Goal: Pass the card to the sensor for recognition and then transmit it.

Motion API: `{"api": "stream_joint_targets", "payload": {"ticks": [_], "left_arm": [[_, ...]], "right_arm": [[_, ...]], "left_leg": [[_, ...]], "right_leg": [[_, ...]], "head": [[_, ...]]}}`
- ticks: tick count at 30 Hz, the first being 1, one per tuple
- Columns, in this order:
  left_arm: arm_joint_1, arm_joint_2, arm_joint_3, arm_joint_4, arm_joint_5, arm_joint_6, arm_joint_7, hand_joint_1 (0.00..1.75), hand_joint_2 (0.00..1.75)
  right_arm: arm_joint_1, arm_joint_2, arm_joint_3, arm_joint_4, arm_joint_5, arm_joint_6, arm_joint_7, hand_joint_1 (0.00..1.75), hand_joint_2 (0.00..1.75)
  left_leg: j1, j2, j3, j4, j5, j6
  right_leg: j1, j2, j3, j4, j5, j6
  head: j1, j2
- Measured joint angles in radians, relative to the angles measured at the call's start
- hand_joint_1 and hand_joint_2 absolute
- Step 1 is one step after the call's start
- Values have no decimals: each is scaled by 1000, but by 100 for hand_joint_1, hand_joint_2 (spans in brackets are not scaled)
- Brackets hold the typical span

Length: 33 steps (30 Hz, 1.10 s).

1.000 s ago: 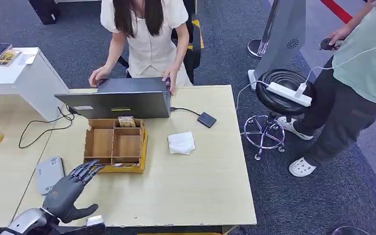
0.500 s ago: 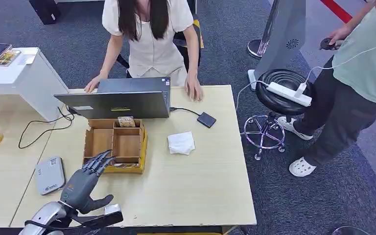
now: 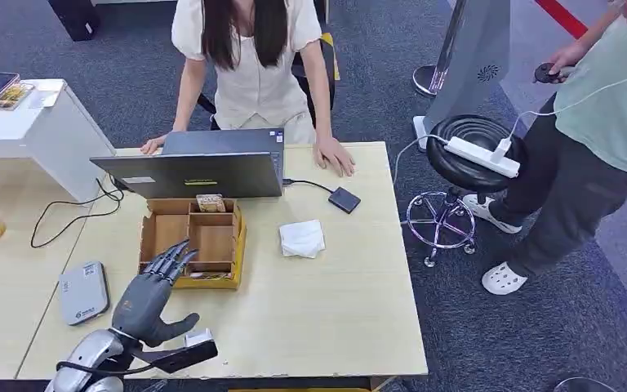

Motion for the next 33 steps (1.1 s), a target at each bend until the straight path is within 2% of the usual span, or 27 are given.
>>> {"api": "stream_joint_targets", "payload": {"ticks": [13,33], "left_arm": [[-9,-26,3,24,-8,8,-3,0,175],[-19,-72,14,78,-48,64,6,0,175]], "right_arm": [[3,0,-5,0,3,0,0,0,175],[4,6,-28,-1,18,0,-1,0,175]], "left_leg": [[0,0,0,0,0,0],[0,0,0,0,0,0]], "right_leg": [[0,0,0,0,0,0],[0,0,0,0,0,0]], "head": [[0,0],[0,0]]}}
